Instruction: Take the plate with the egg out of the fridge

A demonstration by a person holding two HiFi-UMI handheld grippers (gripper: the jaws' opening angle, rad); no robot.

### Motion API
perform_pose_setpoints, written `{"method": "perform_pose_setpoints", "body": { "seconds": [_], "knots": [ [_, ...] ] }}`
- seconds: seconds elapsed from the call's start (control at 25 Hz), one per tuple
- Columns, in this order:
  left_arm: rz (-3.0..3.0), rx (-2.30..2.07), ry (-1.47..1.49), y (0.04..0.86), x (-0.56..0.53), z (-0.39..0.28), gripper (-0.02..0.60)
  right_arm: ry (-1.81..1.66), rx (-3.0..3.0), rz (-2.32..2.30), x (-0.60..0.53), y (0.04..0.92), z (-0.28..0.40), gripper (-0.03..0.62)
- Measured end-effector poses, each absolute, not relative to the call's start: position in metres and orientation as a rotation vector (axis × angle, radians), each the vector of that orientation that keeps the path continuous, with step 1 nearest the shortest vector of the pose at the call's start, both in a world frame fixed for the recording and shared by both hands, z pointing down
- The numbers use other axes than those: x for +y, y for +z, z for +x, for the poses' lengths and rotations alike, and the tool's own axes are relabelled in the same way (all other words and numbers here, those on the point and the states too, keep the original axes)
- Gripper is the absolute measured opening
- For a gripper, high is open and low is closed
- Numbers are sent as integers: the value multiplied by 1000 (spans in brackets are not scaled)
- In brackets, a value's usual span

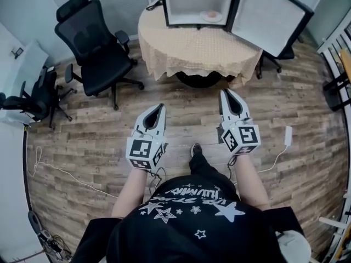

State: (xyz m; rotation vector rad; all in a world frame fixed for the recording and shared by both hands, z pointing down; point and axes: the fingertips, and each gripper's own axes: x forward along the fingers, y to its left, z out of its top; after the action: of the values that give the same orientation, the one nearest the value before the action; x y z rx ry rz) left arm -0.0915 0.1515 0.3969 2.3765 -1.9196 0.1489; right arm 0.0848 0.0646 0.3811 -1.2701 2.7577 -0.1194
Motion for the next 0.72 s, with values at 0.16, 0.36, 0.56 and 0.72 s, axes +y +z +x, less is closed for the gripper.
{"method": "perform_pose_setpoints", "body": {
  "seconds": [0.16, 0.36, 0.56, 0.72],
  "knots": [
    [2365, -1925, 130, 392, 100, -85, 6, -128, 2752, -1279, 13, 375, 96, 43],
    [2382, -1912, 144, 390, 52, -69, 6, -149, 2747, -1284, -39, 376, 109, 43],
    [2366, -1927, 142, 389, 15, -64, 6, -168, 2742, -1269, -77, 377, 117, 43],
    [2376, -1923, 151, 387, -12, -54, 6, -197, 2725, -1265, -103, 378, 126, 43]
  ]
}}
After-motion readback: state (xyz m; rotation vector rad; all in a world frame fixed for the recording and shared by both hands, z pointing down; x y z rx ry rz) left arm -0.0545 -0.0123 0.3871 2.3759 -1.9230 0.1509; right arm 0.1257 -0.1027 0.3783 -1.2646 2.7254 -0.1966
